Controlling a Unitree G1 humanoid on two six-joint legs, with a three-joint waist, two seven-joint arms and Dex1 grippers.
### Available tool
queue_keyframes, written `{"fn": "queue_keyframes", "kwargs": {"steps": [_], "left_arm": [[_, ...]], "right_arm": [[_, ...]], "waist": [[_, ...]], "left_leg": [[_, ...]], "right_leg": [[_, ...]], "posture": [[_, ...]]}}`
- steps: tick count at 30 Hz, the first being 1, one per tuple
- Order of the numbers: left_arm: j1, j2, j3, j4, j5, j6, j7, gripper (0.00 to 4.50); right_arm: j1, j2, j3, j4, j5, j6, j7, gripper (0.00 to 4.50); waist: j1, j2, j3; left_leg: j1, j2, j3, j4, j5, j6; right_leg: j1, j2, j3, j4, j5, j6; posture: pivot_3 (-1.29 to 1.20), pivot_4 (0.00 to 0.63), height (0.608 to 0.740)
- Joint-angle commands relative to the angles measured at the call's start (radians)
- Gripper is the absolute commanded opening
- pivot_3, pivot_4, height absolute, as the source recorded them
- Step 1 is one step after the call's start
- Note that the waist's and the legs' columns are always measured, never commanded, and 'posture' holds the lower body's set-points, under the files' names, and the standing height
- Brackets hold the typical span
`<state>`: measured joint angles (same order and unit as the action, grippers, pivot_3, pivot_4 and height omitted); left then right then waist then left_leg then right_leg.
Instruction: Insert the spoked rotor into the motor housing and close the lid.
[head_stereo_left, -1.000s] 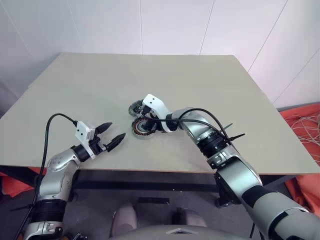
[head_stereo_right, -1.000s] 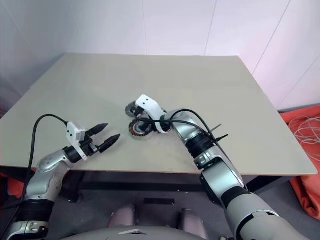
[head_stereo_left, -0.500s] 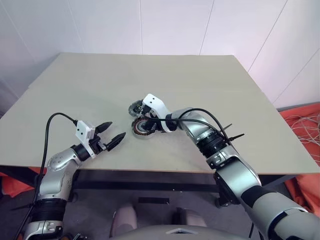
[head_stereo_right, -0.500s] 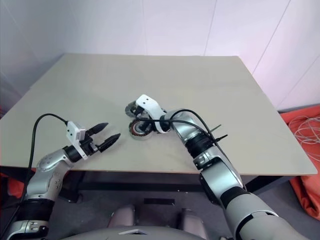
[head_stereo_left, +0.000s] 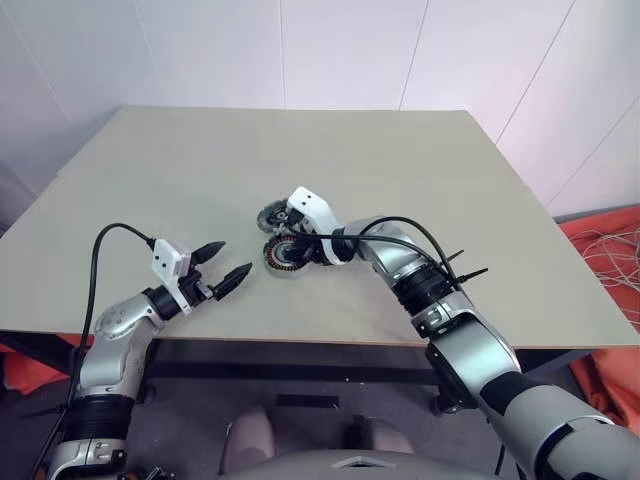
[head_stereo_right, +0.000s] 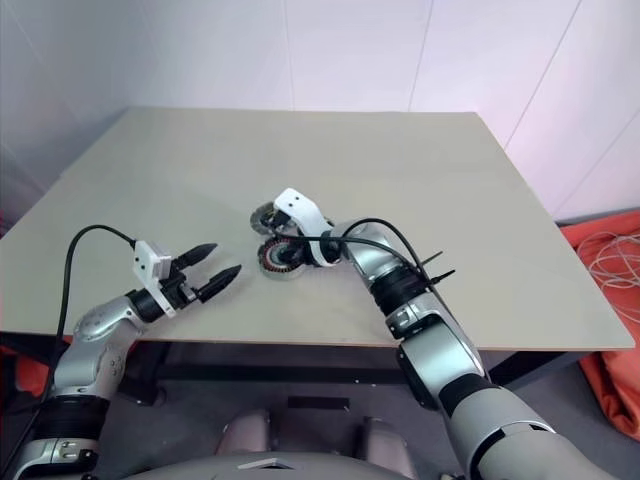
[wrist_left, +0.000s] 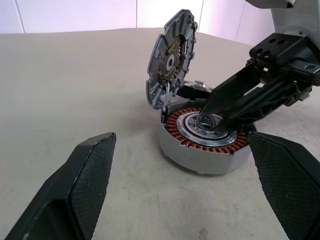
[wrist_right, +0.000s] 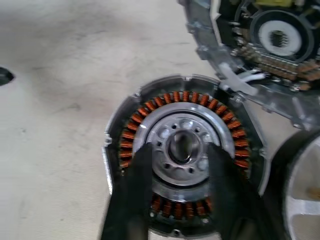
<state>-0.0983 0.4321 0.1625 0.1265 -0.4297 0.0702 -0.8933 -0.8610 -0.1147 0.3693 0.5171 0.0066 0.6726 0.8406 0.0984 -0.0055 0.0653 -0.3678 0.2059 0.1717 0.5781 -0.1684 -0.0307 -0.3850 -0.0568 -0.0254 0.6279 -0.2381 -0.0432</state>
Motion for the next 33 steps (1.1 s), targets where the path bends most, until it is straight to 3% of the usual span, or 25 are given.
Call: {"fn": "queue_keyframes", "kwargs": {"steps": [1,5,6,17,23,29,30,33], "left_arm": [[-0.016,0.005,0.005,-0.017,-0.006,-0.012,-0.005,4.50],[-0.016,0.004,0.004,-0.017,-0.006,-0.013,-0.004,4.50],[-0.016,0.004,0.004,-0.016,-0.005,-0.014,-0.004,4.50],[-0.021,0.001,0.001,-0.011,-0.002,-0.021,-0.007,4.50],[-0.026,0.000,-0.003,-0.010,-0.001,-0.023,-0.007,4.50],[-0.028,-0.001,-0.004,-0.011,0.001,-0.022,-0.003,4.50],[-0.028,-0.001,-0.004,-0.011,0.001,-0.022,-0.002,4.50],[-0.027,-0.001,-0.003,-0.011,0.001,-0.022,-0.002,4.50]], "right_arm": [[-0.003,-0.008,-0.002,-0.024,-0.005,-0.001,-0.005,3.05],[-0.009,-0.011,-0.006,-0.057,0.001,0.011,0.003,4.37],[-0.013,-0.011,-0.010,-0.073,0.006,0.017,0.006,4.48],[-0.001,-0.009,-0.045,-0.213,0.078,0.095,0.022,4.48],[0.006,-0.015,-0.033,-0.189,0.072,0.071,0.006,2.53],[0.013,-0.008,-0.023,-0.169,0.071,0.059,0.002,0.30],[0.014,-0.006,-0.022,-0.164,0.070,0.057,0.001,0.03],[0.013,-0.002,-0.014,-0.137,0.060,0.040,-0.005,0.03]], "waist": [[0.001,0.000,0.000],[0.002,0.000,0.000],[0.002,0.000,0.000],[0.001,0.000,0.000],[0.000,0.000,0.000],[-0.001,0.000,0.000],[-0.001,0.000,0.000],[-0.001,0.000,0.000]], "left_leg": [[0.000,0.000,0.000,0.000,0.000,0.000],[0.000,0.000,0.000,0.001,0.000,0.000],[0.000,0.000,0.000,0.001,0.000,0.000],[0.000,0.000,0.000,0.001,0.000,0.000],[0.000,0.000,0.000,0.001,0.000,0.000],[0.000,0.000,0.000,0.001,0.000,-0.001],[0.000,0.000,0.000,0.001,0.000,-0.001],[0.000,0.000,0.000,0.001,0.000,-0.001]], "right_leg": [[0.000,0.000,0.000,0.000,0.000,0.000],[0.001,0.000,0.000,0.001,0.000,0.000],[0.000,0.000,0.000,0.001,0.000,0.000],[-0.003,0.000,0.000,0.006,-0.001,-0.001],[-0.003,0.000,0.000,0.007,-0.001,-0.001],[-0.003,0.000,0.000,0.007,-0.001,-0.001],[-0.003,0.000,0.000,0.007,-0.001,-0.001],[-0.003,0.000,0.000,0.007,-0.001,-0.001]], "posture": [[0.00,0.000,0.740],[0.00,0.000,0.740],[0.00,0.000,0.740],[0.00,0.000,0.740],[0.00,0.000,0.740],[0.00,0.000,0.740],[0.00,0.000,0.740],[0.00,0.000,0.740]]}}
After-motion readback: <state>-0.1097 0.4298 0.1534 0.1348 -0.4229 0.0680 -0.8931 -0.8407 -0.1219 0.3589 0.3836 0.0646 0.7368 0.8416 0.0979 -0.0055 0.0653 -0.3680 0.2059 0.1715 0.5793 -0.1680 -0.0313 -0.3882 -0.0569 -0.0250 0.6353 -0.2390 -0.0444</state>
